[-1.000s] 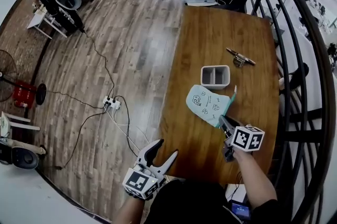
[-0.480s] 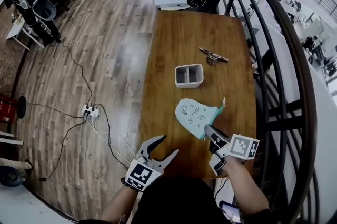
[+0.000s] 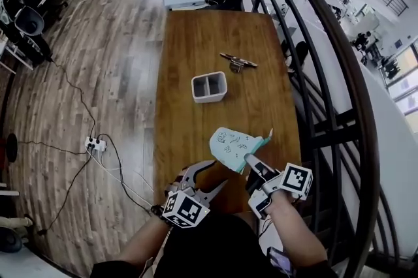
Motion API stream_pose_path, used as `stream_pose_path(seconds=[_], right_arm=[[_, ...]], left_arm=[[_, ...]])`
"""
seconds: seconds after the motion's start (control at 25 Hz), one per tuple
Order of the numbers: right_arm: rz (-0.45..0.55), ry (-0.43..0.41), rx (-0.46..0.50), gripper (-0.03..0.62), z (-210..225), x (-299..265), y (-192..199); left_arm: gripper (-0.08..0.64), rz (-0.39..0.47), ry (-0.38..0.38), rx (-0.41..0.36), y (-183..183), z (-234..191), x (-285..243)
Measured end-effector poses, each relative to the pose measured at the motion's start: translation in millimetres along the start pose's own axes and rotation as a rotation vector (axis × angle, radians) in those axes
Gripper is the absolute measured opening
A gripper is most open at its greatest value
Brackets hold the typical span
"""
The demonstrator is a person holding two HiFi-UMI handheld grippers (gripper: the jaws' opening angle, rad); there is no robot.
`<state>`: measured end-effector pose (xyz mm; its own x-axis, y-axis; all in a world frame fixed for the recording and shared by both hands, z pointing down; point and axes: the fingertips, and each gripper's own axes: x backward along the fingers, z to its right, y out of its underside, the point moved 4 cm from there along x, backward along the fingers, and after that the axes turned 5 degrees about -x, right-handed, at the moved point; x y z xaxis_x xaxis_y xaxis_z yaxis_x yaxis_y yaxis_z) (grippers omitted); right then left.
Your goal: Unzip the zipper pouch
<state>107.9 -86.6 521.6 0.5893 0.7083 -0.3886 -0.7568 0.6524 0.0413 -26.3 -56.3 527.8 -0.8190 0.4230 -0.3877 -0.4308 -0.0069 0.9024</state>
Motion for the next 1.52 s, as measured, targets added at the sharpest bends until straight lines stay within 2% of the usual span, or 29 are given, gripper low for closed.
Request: stream_pose_path(seconds=[0.08,0.28,0.36,0.48,0.64,1.16,1.24,1.36,1.44,1.52], right_arm=[[0.031,-0.001,-0.042,0.023,0.2,3.7,1.5],[0.075,0.004,-0.121,0.025,1.5,7.7,3.5],[0.080,0.006,-0.146,0.025,2.1,7.7,3.1],[0.095,0.009,-0.165,0.025,1.6,8.0,0.1],[0.100,0.005,-0.187,0.026,-0.6,8.5,1.2],[0.051,-0.025,-0.258,0.026,1.9,10.8,-14.8],[0.033,-0.025,-0.262,0.026,1.6,11.8,-16.8],[0.004,-0.025,-0.256,0.026,0.5,13.2,-17.8],[-0.002,-0.027,-0.260,0.026,-0.6,15.8,-17.8],[-0.010,-0.037,-0.256,0.029,-3.7,18.1,-20.1]], left_arm=[[0.235,0.003,-0.004,-0.072,-6.7,2.1,-5.3],[0.176,-0.003,-0.007,-0.308,-18.6,5.3,-16.1],[0.157,-0.002,-0.001,-0.365,-22.7,5.9,-20.3],[0.136,0.001,0.014,-0.402,-25.6,6.9,-26.2],[0.126,-0.002,0.021,-0.417,-25.2,7.0,-24.8],[0.150,-0.003,0.035,-0.306,-33.0,11.4,-40.7],[0.155,0.000,0.029,-0.270,-35.6,14.8,-42.1],[0.161,-0.001,-0.004,-0.267,-39.8,15.4,-48.3],[0.146,-0.005,-0.027,-0.267,-41.3,12.3,-50.2],[0.085,0.001,-0.040,-0.256,-44.3,9.0,-49.2]])
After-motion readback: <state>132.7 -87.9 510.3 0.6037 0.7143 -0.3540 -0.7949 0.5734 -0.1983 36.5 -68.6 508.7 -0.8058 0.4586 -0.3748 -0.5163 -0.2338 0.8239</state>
